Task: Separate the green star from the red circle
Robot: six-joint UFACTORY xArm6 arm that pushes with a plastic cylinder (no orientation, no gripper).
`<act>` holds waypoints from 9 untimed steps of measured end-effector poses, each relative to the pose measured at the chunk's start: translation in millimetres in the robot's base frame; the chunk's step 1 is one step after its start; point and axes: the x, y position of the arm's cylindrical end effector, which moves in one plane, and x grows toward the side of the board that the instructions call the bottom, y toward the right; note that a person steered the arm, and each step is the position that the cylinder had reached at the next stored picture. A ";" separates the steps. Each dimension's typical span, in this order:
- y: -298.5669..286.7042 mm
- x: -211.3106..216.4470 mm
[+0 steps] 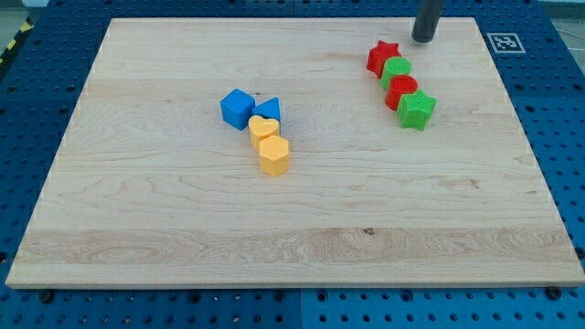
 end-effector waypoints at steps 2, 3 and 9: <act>12.8 29.9; 12.8 53.1; 8.1 153.0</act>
